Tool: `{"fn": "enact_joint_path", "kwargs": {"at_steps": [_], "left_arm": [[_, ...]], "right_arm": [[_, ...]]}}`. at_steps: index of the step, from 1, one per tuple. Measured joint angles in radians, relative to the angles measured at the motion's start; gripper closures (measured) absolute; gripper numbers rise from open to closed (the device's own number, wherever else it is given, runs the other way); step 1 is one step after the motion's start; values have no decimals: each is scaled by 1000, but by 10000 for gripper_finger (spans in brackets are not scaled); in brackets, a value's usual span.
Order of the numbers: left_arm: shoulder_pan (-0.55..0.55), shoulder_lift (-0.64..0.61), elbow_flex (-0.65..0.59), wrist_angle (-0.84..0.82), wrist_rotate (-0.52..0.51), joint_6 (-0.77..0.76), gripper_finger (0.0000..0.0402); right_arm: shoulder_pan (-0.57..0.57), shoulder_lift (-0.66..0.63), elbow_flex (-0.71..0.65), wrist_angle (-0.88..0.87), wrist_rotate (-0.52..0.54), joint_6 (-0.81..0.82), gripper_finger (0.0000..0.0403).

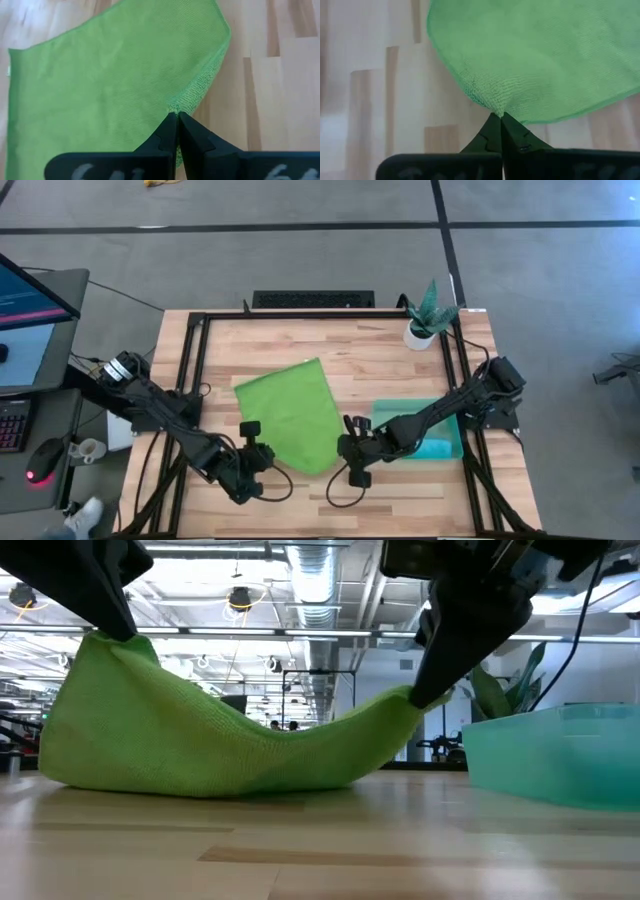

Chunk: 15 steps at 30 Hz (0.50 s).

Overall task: Roll microfiber towels into tight, uniform cylinder then place into a basket
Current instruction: Fold the green microfiber towel

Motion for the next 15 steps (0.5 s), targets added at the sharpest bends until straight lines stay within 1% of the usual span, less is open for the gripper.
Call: {"fn": "enact_joint_path", "kwargs": {"at_steps": [4, 9, 15], "left_arm": [[-32, 0, 0, 8, 0, -57, 401], [-77, 0, 0, 45, -24, -104, 401], [-92, 0, 0, 64, -24, -124, 401]], "right_arm": [[23, 0, 0, 0, -42, 46, 397], [71, 0, 0, 1, -46, 77, 397], [105, 0, 0, 8, -45, 86, 397]]}}
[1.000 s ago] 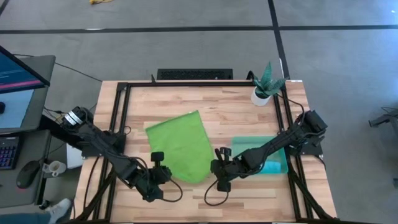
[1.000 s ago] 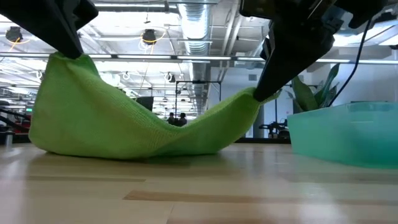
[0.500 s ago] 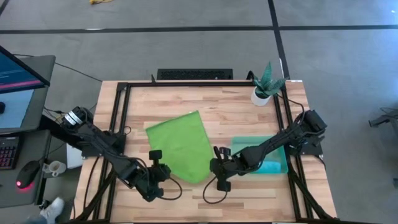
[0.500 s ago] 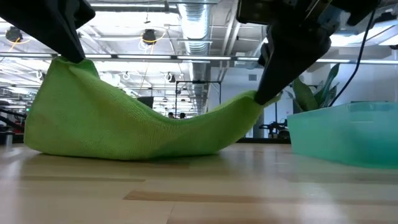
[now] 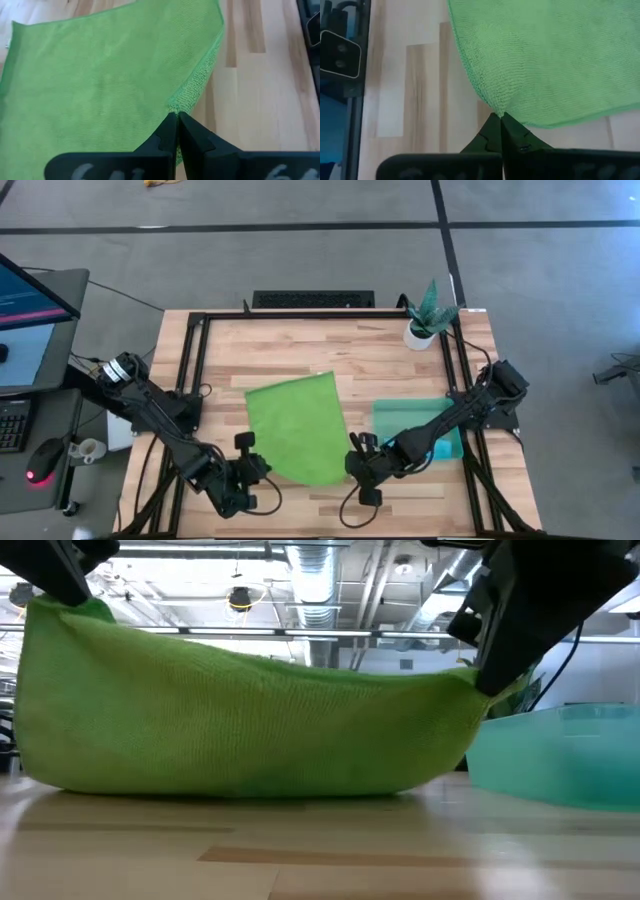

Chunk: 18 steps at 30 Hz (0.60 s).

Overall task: Roll microfiber towels into tight, uniform cylinder then place into a basket
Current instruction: Fold the green microfiber towel

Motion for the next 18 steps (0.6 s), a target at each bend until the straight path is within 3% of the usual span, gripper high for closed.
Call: {"fn": "enact_joint_path", "kwargs": {"at_steps": [5, 13, 18], "left_arm": [[-7, 0, 29, -7, 40, 0, 401], [-71, 0, 106, -125, 55, -12, 401], [-107, 0, 132, -225, -30, -51, 401]], "right_arm": [[11, 1, 15, -21, -37, 40, 397], [48, 1, 157, -152, -124, 44, 397], [41, 1, 227, -266, -117, 38, 397]]}}
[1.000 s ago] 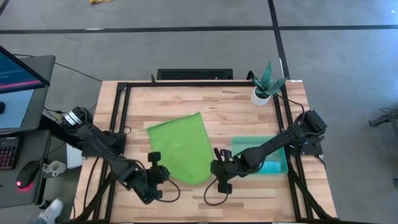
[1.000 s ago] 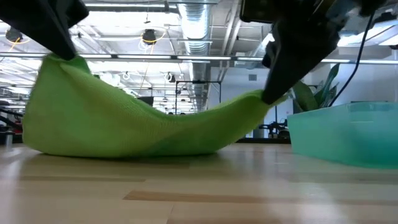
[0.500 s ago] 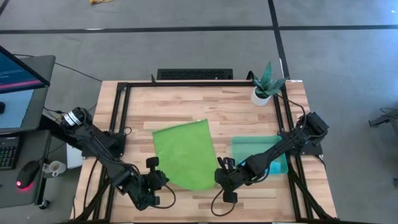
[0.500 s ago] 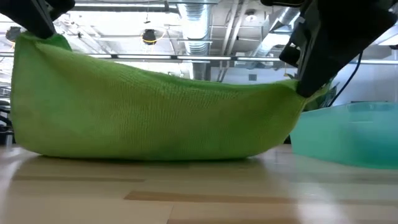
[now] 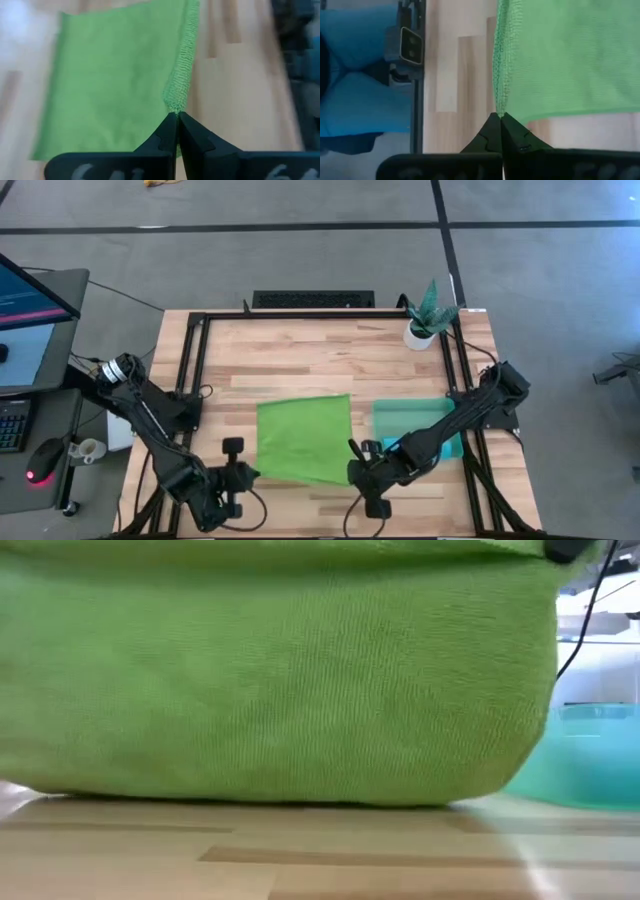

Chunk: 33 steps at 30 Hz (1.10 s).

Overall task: Roll microfiber towels into tight, uniform cylinder then place into a basket
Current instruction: Fold the green microfiber towel

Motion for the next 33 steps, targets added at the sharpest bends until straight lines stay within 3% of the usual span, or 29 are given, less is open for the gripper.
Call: {"fn": "enact_joint_path", "kwargs": {"at_steps": [4, 9, 17, 24, 33], "left_arm": [[11, 0, 0, -103, -105, -2, 401], [60, 0, 0, -184, -132, -5, 401], [145, 0, -66, -214, -140, -59, 401], [203, 0, -171, -213, -179, -164, 401], [273, 0, -233, -132, -179, -168, 401]], "right_arm": [[-55, 0, 5, -69, 72, -62, 397], [-159, 0, 5, -177, 177, -76, 397], [-278, 21, -2, -135, 175, -127, 397], [-314, 106, -5, -150, 158, -127, 397], [-388, 153, -5, -161, 165, -91, 395]]}}
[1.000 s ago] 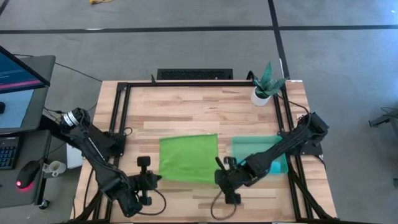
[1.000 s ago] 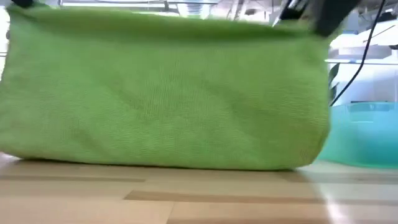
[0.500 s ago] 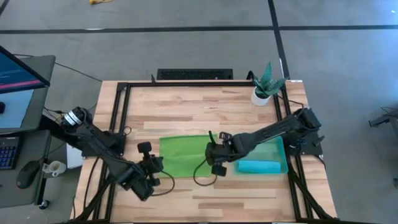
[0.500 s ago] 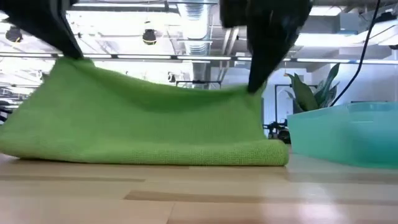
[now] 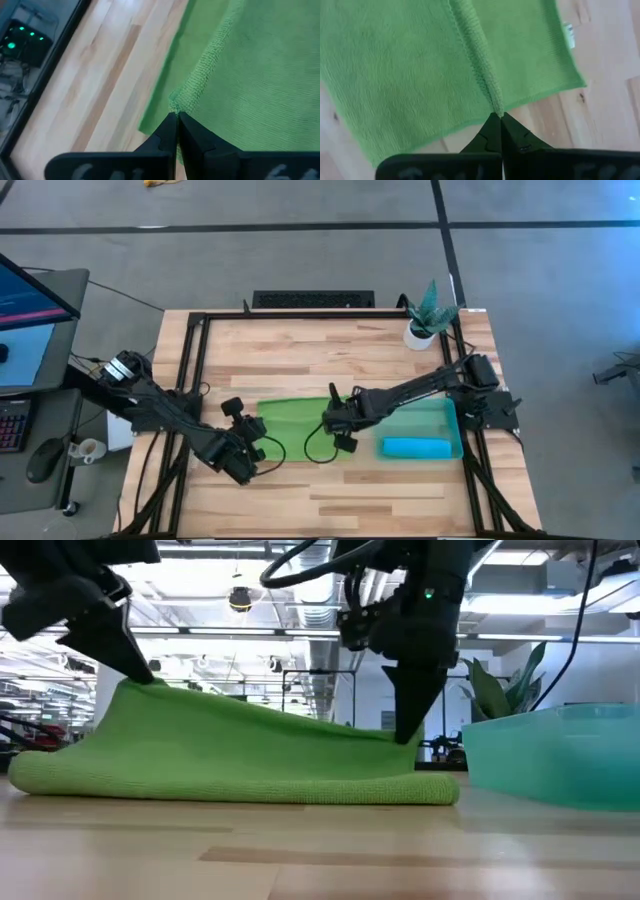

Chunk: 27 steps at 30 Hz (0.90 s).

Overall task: Roll microfiber towels into tight, uniform cylinder then place into a basket
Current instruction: Fold the green microfiber towel

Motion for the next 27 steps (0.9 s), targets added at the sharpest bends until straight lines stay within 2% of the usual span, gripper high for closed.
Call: {"fn": "enact_joint_path", "kwargs": {"at_steps": [13, 22, 27], "left_arm": [[47, 0, 0, -3, 30, 38, 394], [49, 0, 0, -12, 17, 62, 335], [57, 0, 0, -118, -39, -4, 302]], "right_arm": [[-56, 12, 0, 14, 8, 19, 395], [-63, 11, 0, 52, -2, 20, 395], [-91, 11, 0, 59, -15, 80, 392]]}}
